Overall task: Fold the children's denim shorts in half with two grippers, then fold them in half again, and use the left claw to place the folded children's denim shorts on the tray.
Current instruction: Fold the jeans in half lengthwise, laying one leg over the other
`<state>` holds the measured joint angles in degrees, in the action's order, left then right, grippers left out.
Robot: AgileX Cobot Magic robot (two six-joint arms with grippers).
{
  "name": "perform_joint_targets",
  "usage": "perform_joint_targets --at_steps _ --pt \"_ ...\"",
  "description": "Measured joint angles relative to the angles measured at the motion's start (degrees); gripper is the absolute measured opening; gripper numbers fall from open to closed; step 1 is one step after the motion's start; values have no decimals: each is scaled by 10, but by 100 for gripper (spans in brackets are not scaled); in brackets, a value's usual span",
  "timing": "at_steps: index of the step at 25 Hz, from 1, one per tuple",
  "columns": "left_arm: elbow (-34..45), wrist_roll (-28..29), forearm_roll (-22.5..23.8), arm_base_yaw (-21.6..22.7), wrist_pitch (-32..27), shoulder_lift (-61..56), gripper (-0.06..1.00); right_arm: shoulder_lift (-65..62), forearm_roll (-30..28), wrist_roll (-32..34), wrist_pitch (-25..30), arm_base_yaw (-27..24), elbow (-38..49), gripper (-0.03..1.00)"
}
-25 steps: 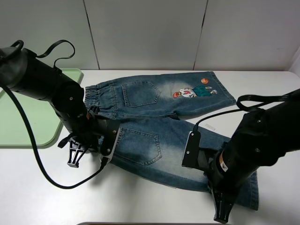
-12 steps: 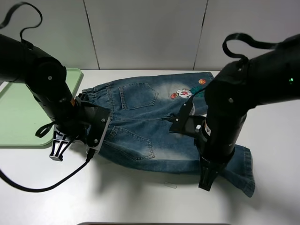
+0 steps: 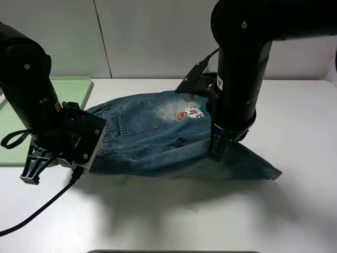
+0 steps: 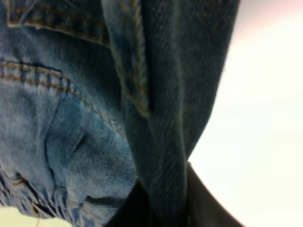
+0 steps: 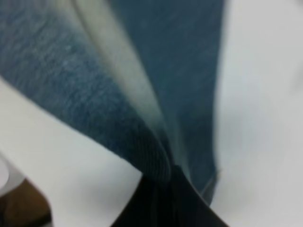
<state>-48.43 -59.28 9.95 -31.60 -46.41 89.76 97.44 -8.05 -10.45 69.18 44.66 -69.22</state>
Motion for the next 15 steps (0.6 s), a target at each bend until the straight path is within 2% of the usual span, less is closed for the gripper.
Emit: perform_joint_targets --at_steps 4,9,15 --pt "0 25 0 0 -28 -26 4 -13 -35 0 2 0 -58 -3" --pt "0 72 8 0 -36 -34 4 -16 -81 1 2 0 -124 -3" --pt "0 168 91 0 8 -34 4 -16 -80 0 -17 -29 -146 -3"
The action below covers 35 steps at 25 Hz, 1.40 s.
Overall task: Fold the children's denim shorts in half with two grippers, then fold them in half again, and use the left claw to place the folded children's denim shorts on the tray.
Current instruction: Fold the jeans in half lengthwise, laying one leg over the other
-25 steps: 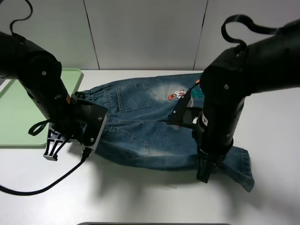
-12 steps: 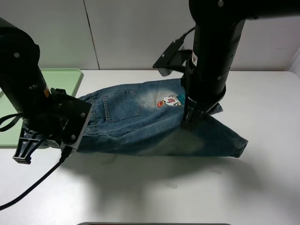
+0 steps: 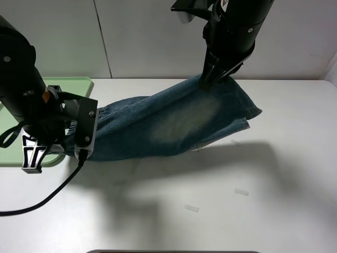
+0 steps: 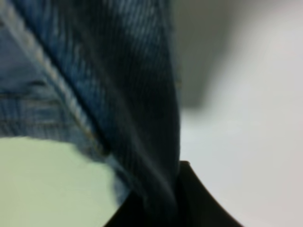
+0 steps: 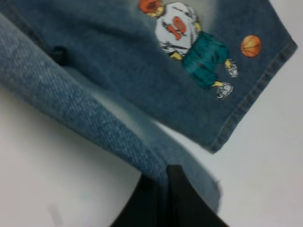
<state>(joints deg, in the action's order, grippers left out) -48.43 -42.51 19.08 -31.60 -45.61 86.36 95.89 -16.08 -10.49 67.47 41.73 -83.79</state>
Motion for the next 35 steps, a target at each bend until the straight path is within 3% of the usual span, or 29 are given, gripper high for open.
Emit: perform_joint_targets --at_steps 7,14,22,30,35 --pt "-1 45 23 52 122 0 4 8 14 -17 -48 -57 0 -3" --pt "-1 46 27 108 192 26 4 39 12 -30 -93 -62 0 -3" --pt "-22 48 87 112 223 98 4 82 -8 -32 -131 -69 -1 -3" --pt "-59 49 104 112 270 159 4 123 -6 -33 -184 -124 -1 -3" --pt "-66 53 140 112 308 179 4 126 8 -34 -225 -151 -1 -3"
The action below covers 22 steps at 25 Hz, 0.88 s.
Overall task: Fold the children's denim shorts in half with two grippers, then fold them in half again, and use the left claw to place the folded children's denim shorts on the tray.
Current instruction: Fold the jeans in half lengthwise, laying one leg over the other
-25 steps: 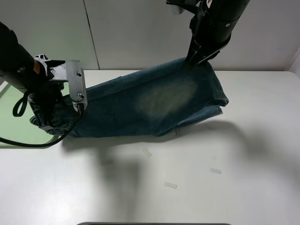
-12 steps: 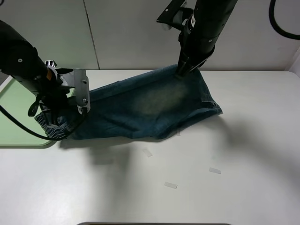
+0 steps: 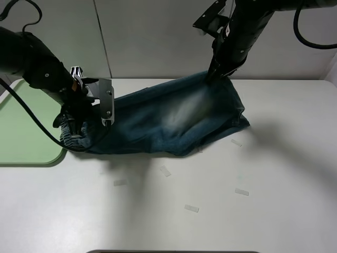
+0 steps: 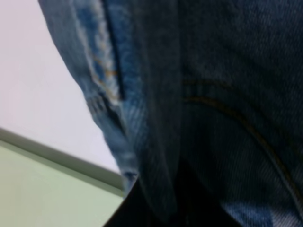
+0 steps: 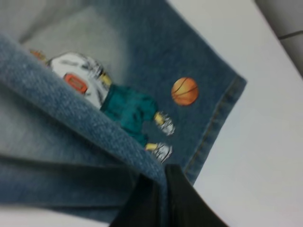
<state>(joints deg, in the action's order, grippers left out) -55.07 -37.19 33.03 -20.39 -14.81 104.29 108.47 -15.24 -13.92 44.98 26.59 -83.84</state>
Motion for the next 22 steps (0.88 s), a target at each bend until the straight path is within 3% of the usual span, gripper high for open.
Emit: perform_joint_targets --at_steps 6,13,16,17,18,20,22 --pt "-3 41 14 23 54 1 4 0 9 0 -20 -11 0 -3" --pt "-3 48 15 29 61 2 4 1 8 0 -36 -11 0 -3" --pt "-3 48 17 29 62 2 10 1 0 0 -42 -11 0 -2" --pt "-3 48 19 30 58 2 17 1 -13 0 -41 -12 0 2" --pt "-1 52 22 34 44 2 28 1 -24 1 -39 -17 0 12" --pt "1 73 23 40 28 3 57 1 -43 12 -35 -25 0 43" --pt "1 98 23 42 36 5 83 1 -60 27 -32 -26 0 60"
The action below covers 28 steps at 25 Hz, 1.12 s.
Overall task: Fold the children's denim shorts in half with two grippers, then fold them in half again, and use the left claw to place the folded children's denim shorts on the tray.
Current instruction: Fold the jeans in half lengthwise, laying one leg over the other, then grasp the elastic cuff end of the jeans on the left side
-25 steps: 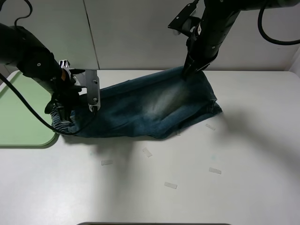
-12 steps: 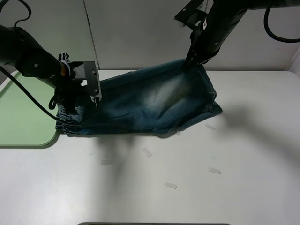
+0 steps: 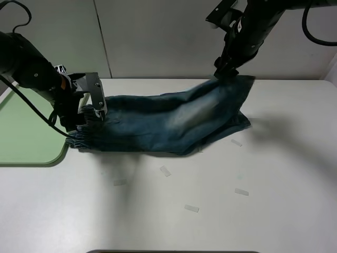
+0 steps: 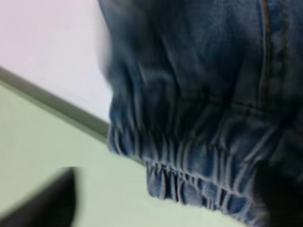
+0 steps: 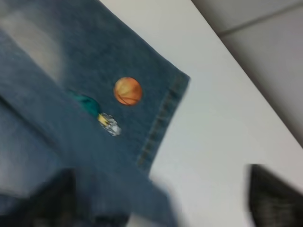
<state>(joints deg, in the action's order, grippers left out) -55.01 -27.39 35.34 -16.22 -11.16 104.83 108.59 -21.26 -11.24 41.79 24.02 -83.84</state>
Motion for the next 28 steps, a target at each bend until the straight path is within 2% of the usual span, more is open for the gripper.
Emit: perform_joint_targets --at_steps 2,4,10,15,18,28 --pt "0 9 0 0 12 0 92 0 -11 6 0 0 0 66" --pt "0 12 0 0 22 0 97 0 -17 7 1 0 0 68" --pt "0 21 0 0 21 0 99 0 -15 8 1 0 0 69" --pt "0 47 0 0 -28 -8 99 0 -8 8 1 0 0 69" --pt "0 89 0 0 -60 -35 99 0 4 9 1 0 0 69" --pt "0 317 -1 0 -226 -183 99 0 87 20 55 0 0 69"
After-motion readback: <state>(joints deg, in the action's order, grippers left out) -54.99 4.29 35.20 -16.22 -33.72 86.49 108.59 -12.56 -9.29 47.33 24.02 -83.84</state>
